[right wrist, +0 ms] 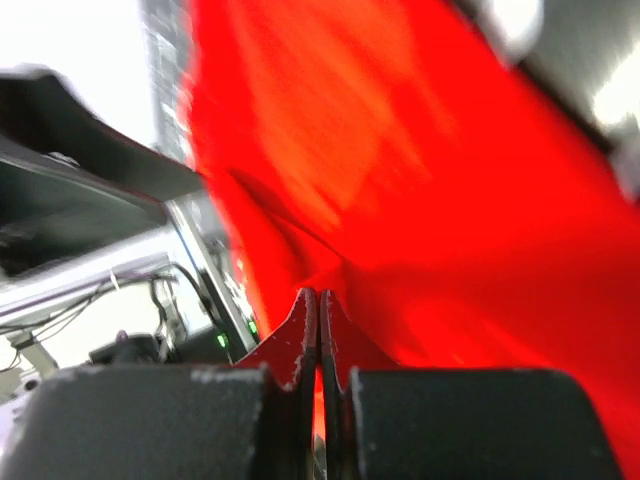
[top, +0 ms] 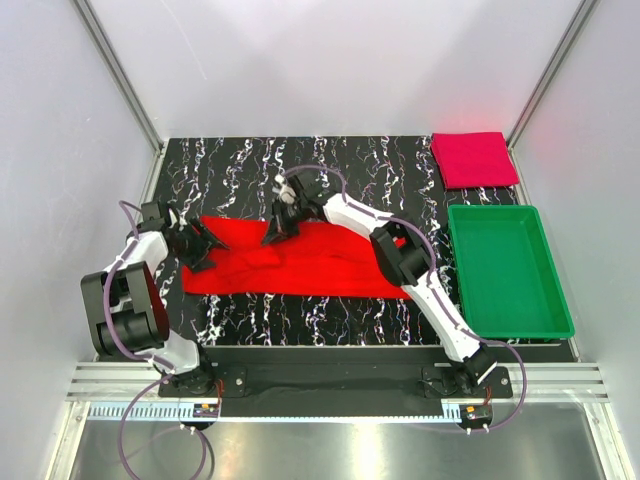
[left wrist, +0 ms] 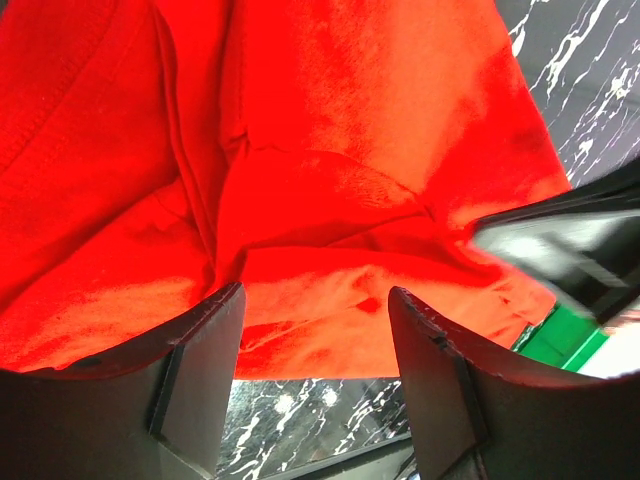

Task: Fold and stack the t-shirts
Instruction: Fold the tshirt

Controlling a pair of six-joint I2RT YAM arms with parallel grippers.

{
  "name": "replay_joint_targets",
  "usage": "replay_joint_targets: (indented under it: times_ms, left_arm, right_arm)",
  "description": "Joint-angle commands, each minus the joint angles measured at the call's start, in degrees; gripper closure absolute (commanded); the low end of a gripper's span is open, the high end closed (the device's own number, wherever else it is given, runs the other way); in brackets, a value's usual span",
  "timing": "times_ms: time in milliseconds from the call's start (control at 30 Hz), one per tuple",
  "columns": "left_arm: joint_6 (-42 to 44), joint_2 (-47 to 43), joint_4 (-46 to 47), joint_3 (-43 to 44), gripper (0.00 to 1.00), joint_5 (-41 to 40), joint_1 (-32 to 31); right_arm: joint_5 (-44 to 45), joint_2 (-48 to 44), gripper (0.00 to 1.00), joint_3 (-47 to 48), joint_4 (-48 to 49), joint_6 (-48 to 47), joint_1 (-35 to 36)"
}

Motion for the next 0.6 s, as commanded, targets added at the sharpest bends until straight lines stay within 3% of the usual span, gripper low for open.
replay_joint_targets:
  times_ms: [0, 100, 233, 433, 567]
  left_arm:
    - [2.8, -3.1, 0.7, 2.6, 0.35, -0.4, -0.1]
    - [4.5, -5.0, -0.9, 3.6, 0.35, -0.3, -0.1]
    - [6.0, -3.5, -3.2, 4.0, 0.35, 3.0, -0.1]
    - [9.5, 1.4, -5.2, 4.4, 0.34, 7.8, -0.8]
    - [10.4, 3.5, -7.3, 4.4, 0.41, 6.3, -2.4]
  right_arm:
    - [-2.6, -9.8, 1.00, -10.6, 5.2, -0.8, 0.2]
    - [-5.0, -14.4, 1.00, -21.8, 10.2, 0.3, 0.4]
    - [-8.9, -16.7, 1.00, -26.6, 12.5, 1.1, 1.6]
    - [-9.0, -15.9, 1.00, -27.8, 12.8, 0.3, 2.2]
    - [-8.9, -15.4, 1.00, -27.3, 12.8, 0.6, 2.2]
